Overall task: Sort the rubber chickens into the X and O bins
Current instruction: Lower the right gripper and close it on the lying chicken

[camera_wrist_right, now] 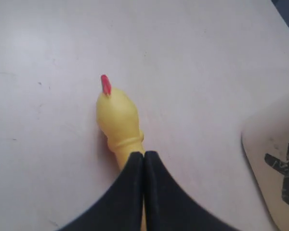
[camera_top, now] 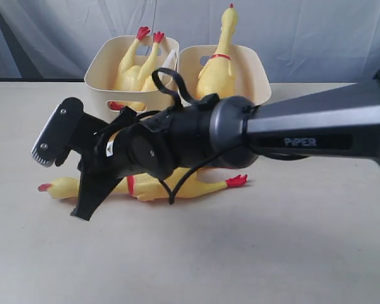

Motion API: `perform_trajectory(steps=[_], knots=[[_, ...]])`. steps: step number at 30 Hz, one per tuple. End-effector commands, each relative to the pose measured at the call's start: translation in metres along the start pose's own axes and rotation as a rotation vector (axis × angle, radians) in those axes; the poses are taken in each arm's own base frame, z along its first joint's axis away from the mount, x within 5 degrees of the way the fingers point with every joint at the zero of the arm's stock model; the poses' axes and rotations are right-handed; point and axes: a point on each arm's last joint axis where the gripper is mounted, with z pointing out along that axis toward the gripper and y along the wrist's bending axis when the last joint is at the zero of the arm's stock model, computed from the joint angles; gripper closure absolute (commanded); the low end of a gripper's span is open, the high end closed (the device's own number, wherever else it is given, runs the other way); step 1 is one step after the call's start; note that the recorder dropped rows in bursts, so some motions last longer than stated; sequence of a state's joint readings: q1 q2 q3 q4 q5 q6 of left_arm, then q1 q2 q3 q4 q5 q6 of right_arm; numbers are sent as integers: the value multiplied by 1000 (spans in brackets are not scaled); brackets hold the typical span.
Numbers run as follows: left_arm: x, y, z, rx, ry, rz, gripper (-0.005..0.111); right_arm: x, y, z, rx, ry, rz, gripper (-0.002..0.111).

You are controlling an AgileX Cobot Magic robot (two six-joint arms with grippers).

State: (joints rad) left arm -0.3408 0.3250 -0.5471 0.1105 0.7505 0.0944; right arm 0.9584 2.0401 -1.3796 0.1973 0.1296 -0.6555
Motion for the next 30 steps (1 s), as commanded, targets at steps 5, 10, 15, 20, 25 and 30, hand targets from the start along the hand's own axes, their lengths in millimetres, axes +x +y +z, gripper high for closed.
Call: perform_trajectory(steps=[5,10,15,20,25,30], knots=[[1,0,0,-6,-6,-11,106,12,3,28,47,-35,-63,90],[1,0,0,0,-6,-17,106,17,5,37,64,-51,-63,48],[1,0,0,2,-7,-20,106,20,5,44,84,-74,-66,48],[1,0,0,2,-7,-20,106,23,7,49,94,-89,-104,51],[1,0,0,2,-7,-20,106,25,8,56,83,-75,-131,51],[1,-1,0,4,-7,-22,106,24,7,65,76,-67,-131,51]])
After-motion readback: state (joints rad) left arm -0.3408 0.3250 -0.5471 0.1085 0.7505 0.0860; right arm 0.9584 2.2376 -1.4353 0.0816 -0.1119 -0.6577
